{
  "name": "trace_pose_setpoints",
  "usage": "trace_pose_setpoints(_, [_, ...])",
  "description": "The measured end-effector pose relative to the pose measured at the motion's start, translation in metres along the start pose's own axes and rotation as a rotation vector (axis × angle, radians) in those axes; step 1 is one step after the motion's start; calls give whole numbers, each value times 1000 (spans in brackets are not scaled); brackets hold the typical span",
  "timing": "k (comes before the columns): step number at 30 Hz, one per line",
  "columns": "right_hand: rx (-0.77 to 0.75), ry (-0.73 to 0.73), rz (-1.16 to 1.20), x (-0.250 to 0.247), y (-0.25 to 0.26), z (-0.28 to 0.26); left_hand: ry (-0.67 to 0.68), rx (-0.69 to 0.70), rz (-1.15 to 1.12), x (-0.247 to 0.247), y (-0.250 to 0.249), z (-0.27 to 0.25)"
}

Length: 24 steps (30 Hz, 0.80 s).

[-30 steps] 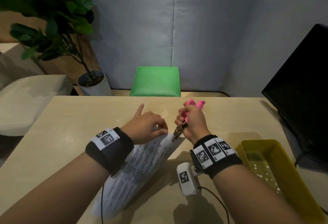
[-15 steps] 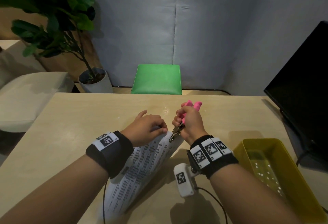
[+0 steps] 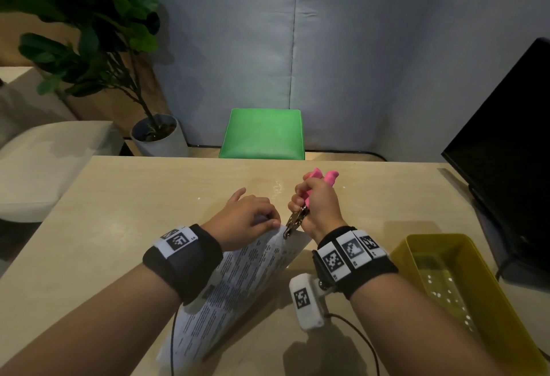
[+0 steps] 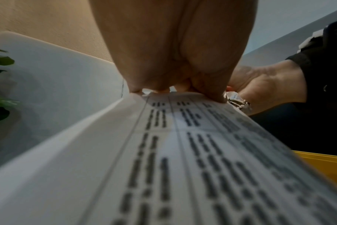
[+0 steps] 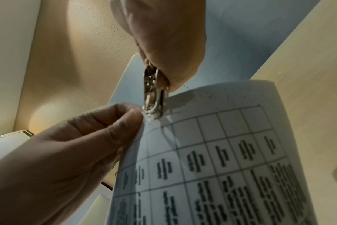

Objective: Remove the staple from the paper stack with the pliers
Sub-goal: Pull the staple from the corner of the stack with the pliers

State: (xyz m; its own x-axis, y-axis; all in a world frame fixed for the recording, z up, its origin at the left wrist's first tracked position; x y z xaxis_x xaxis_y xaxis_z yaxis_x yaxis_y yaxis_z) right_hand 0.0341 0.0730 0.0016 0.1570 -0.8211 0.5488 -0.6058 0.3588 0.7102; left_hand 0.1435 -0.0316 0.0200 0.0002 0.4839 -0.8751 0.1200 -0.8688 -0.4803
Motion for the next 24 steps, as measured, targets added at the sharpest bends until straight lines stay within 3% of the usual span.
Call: trace_pose_setpoints(24, [23,-16,-17,-5,-7,-4,4,-6,-60,10,2,3])
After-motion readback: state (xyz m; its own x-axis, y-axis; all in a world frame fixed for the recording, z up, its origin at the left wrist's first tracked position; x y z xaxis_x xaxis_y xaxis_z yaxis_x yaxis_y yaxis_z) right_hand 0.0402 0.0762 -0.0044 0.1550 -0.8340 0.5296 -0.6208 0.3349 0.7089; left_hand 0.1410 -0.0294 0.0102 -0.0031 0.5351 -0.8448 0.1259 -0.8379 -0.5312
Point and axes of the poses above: each hand's wrist, its own z-axis towards the middle knuckle, its own x-axis out of the palm, y = z × x, the point moved 2 cm from there along z, towards the middle knuckle, and after that the axes turned 1 degree about -y, right-handed, at the moved point
